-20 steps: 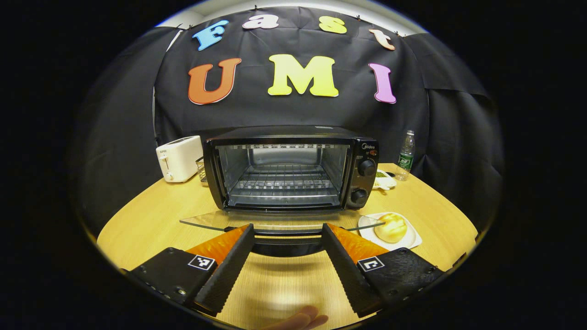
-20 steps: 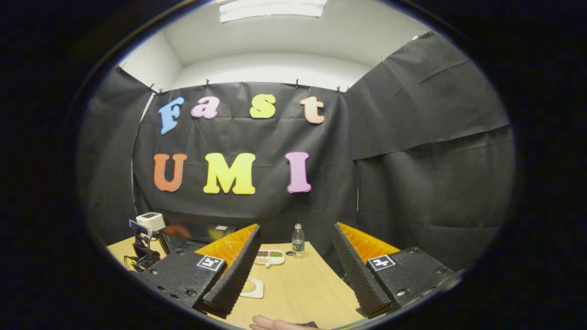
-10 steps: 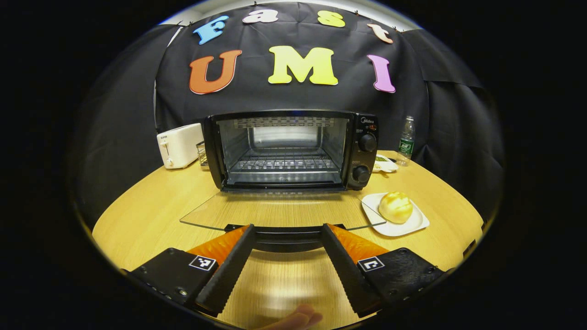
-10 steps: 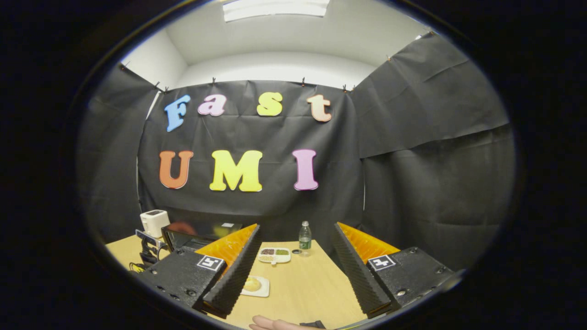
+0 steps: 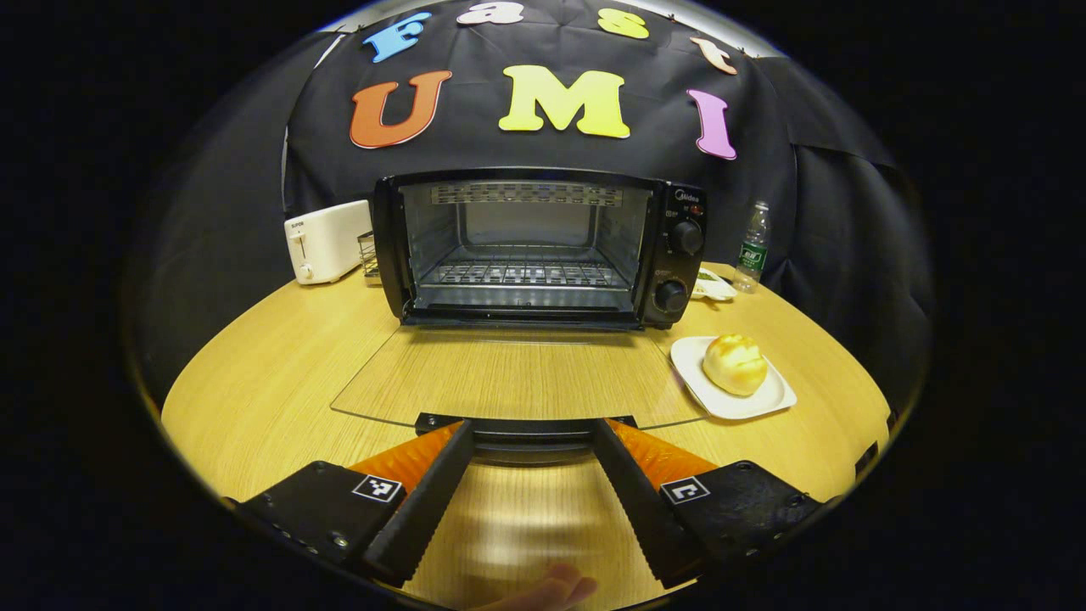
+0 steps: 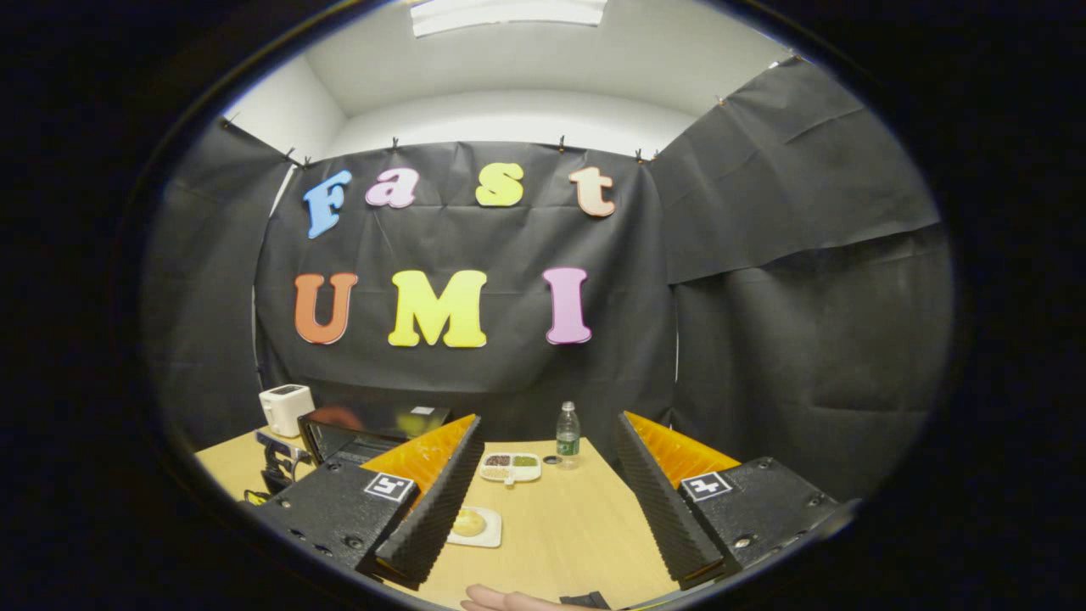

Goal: Open the electric oven with the left hand, put the food in, and close the electric oven.

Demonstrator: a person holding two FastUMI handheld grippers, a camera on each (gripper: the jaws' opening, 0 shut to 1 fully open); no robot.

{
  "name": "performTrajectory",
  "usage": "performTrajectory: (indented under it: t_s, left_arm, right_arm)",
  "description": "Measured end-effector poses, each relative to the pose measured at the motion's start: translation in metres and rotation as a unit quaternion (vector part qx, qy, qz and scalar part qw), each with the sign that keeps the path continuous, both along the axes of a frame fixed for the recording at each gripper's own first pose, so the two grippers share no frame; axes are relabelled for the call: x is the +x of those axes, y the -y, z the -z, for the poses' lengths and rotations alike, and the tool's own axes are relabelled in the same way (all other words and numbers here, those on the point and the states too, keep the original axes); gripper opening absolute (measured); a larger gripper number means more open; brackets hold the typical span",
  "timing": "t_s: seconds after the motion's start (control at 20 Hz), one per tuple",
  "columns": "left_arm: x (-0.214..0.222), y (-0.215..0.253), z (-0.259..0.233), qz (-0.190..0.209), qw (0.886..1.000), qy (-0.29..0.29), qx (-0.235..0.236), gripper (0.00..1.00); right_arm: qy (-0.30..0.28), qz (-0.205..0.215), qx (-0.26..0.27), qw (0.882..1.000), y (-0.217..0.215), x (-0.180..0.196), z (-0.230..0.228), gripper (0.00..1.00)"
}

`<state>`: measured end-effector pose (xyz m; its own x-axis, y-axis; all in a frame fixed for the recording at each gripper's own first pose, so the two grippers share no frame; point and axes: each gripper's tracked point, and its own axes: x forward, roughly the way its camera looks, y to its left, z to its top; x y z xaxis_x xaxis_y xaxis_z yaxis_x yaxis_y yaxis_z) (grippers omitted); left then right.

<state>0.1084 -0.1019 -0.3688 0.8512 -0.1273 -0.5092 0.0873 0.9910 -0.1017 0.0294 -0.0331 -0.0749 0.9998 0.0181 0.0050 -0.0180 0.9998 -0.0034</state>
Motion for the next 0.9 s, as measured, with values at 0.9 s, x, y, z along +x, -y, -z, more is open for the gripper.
performTrajectory:
  t_s: [0.9]
  left_arm:
    - [-0.084,-0.074,-0.307,-0.037,0.967,0.251,-0.007,0.94]
  right_arm:
    - [-0.124,-0.048,0.006,0.991,-0.069,0.106,0.153,0.99]
